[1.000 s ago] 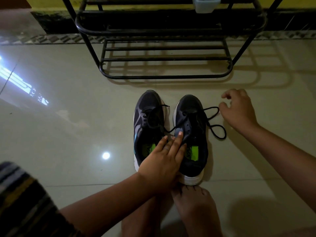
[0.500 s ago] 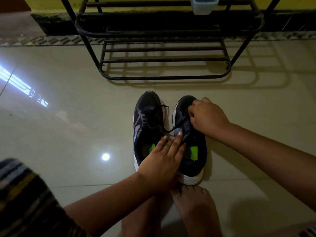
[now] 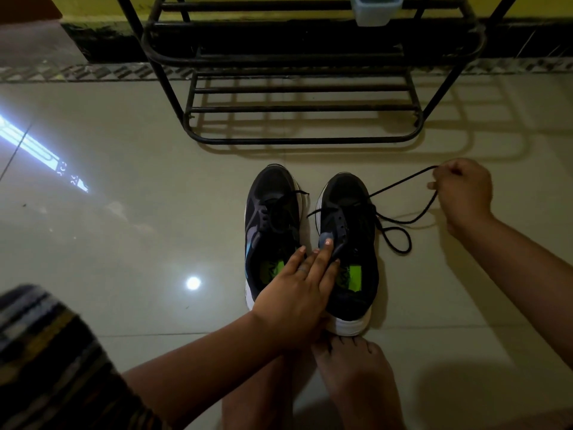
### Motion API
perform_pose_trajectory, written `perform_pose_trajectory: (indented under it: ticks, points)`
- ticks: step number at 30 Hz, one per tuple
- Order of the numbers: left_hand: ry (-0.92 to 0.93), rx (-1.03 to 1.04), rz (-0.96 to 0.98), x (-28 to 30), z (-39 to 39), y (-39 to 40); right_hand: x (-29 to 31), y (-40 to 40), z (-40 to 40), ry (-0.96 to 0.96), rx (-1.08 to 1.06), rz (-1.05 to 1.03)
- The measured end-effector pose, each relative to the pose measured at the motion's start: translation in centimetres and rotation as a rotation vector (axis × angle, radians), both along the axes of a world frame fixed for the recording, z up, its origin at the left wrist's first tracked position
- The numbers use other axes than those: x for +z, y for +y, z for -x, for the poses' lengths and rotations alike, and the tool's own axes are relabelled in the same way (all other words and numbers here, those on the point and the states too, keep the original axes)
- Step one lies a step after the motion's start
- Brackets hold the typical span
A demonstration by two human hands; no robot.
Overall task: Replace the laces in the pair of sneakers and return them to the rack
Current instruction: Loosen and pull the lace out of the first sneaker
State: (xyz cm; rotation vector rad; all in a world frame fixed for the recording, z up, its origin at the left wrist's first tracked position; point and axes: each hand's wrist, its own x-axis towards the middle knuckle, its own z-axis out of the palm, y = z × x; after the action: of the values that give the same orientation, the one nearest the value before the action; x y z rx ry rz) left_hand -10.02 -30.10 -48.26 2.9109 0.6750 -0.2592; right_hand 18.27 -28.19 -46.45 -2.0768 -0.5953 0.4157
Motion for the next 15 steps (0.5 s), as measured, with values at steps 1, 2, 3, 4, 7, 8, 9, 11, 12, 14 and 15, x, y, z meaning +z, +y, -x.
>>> perform_pose_trajectory:
  ticks: [1,2,3,4,7,8,9,11,12,14,15]
  points:
    - [-0.005,0.003,0.001,0.0,0.0,0.0,0.2,0.2,-0.4,0.074,-0.073,-0.041]
    - [-0.008,0.007,0.006,0.0,0.0,0.0,0.4,0.3,-0.7,0.131,-0.128,-0.074]
    - [-0.005,0.008,0.012,0.0,0.0,0.0,0.3,0.3,-0.9,0.167,-0.165,-0.098]
    - [-0.006,0.008,0.015,0.0,0.0,0.0,0.3,0.3,-0.9,0.186,-0.169,-0.081]
    - [0.006,0.009,0.017,0.0,0.0,0.0,-0.4,-0.1,0.1,0.028,-0.005,0.232]
    - [0.011,0.009,0.016,-0.1,0.0,0.0,-0.6,-0.2,0.7,-0.101,0.075,0.356]
    - [0.011,0.011,0.017,-0.1,0.0,0.0,-0.6,-0.4,1.4,-0.233,0.171,0.43]
    - [0.014,0.013,0.017,-0.1,0.0,0.0,-0.4,-0.4,3.3,-0.48,0.369,0.41]
    - [0.02,0.011,0.017,-0.1,0.0,0.0,-0.3,-0.2,4.3,-0.546,0.476,0.382]
    - [0.032,0.006,0.012,-0.1,-0.1,0.0,-0.7,0.3,6.0,-0.599,0.701,0.423]
    - [0.038,0.005,0.009,-0.1,-0.1,0.0,-0.9,0.6,6.8,-0.608,0.793,0.487]
